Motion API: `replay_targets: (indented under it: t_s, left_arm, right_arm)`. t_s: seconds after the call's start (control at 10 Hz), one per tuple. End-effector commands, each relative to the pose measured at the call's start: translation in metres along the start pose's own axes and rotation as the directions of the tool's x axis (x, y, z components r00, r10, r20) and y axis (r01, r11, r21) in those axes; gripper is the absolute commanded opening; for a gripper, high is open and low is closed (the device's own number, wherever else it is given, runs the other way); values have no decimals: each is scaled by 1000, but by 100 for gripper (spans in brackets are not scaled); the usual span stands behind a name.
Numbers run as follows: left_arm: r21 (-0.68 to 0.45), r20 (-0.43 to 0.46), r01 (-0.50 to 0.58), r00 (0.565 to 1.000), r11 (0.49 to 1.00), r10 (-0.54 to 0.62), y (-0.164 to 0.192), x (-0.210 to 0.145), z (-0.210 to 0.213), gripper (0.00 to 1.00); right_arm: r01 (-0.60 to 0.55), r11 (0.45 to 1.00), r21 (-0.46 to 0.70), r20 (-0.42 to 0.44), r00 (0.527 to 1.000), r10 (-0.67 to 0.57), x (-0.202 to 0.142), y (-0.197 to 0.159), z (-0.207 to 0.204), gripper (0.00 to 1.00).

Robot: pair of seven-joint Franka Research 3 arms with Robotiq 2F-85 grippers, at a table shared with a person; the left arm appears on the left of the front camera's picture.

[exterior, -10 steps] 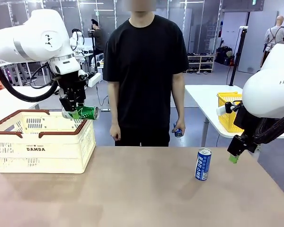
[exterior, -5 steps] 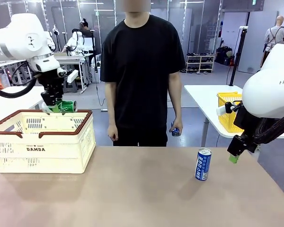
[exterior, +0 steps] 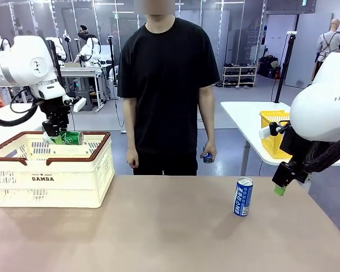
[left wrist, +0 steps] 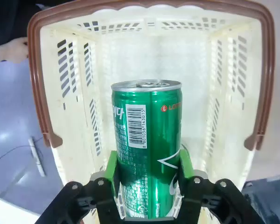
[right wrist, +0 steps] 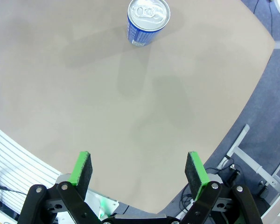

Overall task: Place the drinks into the Shopping basket.
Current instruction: Pick up one drink and place it into the Shopping basket.

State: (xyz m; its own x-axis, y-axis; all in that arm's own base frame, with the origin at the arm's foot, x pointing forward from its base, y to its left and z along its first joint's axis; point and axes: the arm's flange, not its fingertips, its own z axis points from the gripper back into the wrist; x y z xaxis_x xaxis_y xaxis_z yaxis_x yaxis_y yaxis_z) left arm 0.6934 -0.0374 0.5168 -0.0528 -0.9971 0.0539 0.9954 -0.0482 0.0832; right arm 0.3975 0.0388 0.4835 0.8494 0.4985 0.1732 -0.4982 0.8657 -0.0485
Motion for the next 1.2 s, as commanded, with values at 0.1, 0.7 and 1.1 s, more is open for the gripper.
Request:
replay_targets:
  t_s: [0.1,0.7,1.1]
  left_arm:
    - [25,45,18,999,1000,-19,3,-9,-19,58]
    - [-13,14,34,999,999,-34,11,-10,-44,58]
    - [-38,27,51,998,998,-50,14,-9,-62,58]
  right_arm:
    - [-2,1000,-4,-1,1000,2,0,-1,0,100]
    - [-2,1000,-4,-1,1000,2,0,-1,0,100]
    - [-2,1000,-4,-1,1000,2,0,-1,0,100]
